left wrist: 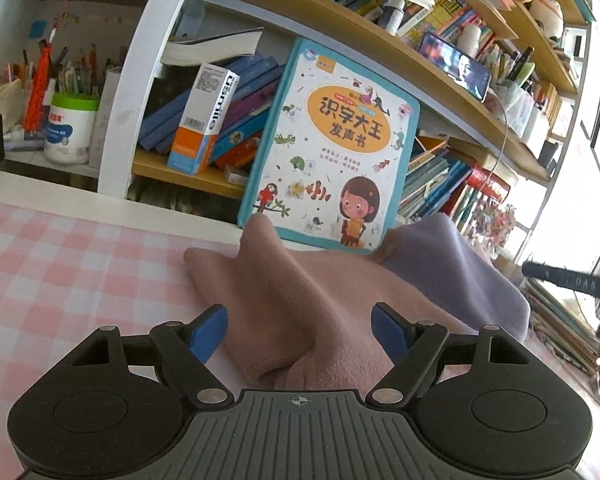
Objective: Fold clothes
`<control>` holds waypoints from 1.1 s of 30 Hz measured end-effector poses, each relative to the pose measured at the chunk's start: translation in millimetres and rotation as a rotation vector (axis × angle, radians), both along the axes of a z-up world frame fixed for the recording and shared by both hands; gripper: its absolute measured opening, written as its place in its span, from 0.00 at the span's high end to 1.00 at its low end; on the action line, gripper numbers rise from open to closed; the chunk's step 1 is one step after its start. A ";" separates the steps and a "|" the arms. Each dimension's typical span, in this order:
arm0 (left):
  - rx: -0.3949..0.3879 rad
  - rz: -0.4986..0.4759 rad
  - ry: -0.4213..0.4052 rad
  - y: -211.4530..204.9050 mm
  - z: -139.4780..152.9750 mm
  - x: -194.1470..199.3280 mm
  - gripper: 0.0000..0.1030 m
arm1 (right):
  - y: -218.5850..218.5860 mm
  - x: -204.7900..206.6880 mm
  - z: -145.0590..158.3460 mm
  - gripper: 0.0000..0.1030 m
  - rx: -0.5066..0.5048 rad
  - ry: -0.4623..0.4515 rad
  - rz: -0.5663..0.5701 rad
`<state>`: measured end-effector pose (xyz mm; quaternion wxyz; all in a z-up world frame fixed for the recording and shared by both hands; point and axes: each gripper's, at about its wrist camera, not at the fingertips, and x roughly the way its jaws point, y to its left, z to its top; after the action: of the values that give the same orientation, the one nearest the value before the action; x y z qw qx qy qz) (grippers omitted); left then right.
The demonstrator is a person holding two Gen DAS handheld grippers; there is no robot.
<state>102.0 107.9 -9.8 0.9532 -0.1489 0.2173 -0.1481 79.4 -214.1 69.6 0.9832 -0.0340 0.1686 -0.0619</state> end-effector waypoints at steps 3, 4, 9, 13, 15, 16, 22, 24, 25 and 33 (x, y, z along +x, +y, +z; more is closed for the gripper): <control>0.006 -0.004 -0.004 -1.0 0.1 -0.7 0.22 | 11.1 10.7 2.7 0.37 -0.046 0.012 0.053; 0.007 -0.003 -0.006 -1.2 0.2 -0.8 0.22 | 14.5 15.6 1.0 0.37 -0.049 0.028 0.073; 0.007 -0.002 -0.010 -1.1 1.3 -0.9 0.22 | 46.4 36.5 -12.4 0.37 -0.067 0.121 0.205; -0.005 0.000 -0.016 1.1 3.5 -1.8 0.22 | 78.9 54.6 -19.7 0.37 -0.038 0.189 0.331; -0.023 0.018 -0.027 4.4 5.4 -3.5 0.22 | 95.9 63.5 -20.1 0.37 -0.017 0.212 0.384; -0.040 0.035 -0.037 7.8 6.6 -4.5 0.22 | 104.0 67.3 -19.9 0.37 -0.005 0.217 0.405; -0.086 0.139 -0.062 24.1 12.1 -6.9 0.24 | 152.1 98.6 -20.5 0.37 0.099 0.251 0.512; -0.086 0.175 -0.056 28.8 12.2 -5.7 0.25 | 165.7 110.5 -25.3 0.38 0.107 0.270 0.520; -0.083 0.194 -0.047 31.3 11.4 -4.2 0.25 | 170.3 117.0 -28.8 0.38 0.120 0.285 0.522; -0.183 0.210 -0.041 46.0 9.9 -2.9 0.25 | 164.6 121.0 -51.9 0.89 0.182 0.351 0.492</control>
<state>99.1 153.8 0.1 0.9502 -0.2541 0.1665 -0.0699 200.5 -49.5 17.8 0.9235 0.0041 0.3273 0.2000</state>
